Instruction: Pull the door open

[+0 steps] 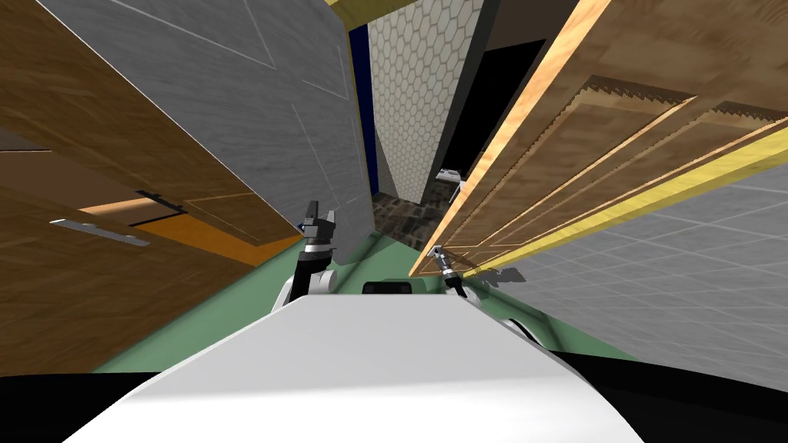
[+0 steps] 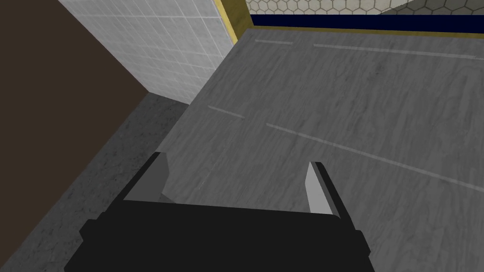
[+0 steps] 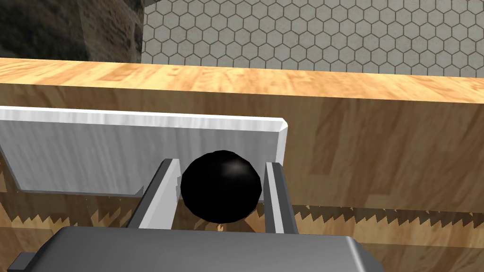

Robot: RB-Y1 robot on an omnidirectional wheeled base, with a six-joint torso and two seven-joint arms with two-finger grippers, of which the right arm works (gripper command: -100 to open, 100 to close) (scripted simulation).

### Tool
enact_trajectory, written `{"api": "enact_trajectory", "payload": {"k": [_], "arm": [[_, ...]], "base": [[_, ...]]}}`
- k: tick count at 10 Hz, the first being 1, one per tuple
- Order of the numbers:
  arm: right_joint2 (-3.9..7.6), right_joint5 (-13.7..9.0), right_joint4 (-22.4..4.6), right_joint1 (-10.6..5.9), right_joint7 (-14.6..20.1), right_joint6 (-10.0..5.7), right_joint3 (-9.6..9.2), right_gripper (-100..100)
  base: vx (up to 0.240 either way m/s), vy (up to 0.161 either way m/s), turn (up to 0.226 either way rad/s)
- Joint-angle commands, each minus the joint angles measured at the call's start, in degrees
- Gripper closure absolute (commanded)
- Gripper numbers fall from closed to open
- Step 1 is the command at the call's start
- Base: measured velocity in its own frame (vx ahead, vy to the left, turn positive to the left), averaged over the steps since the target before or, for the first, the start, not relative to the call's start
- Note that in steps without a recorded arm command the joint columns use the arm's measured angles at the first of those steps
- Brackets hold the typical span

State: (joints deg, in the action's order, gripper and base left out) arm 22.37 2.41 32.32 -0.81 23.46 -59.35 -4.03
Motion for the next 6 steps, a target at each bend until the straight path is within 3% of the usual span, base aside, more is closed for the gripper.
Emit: {"api": "enact_trajectory", "payload": {"k": [1,2,3,6], "arm": [[1.01,0.51,0.54,1.09,1.26,-1.27,-0.74,100],[0.44,0.36,-0.03,0.53,0.6,-0.84,-0.51,100],[1.15,0.78,-0.36,1.69,1.38,-2.66,-1.08,100],[2.43,1.26,-0.72,3.18,2.45,-5.49,-1.7,100]], "base": [[-0.203,-0.072,0.073],[-0.09,-0.028,0.008],[-0.105,-0.019,0.094],[-0.16,-0.084,0.123]]}}
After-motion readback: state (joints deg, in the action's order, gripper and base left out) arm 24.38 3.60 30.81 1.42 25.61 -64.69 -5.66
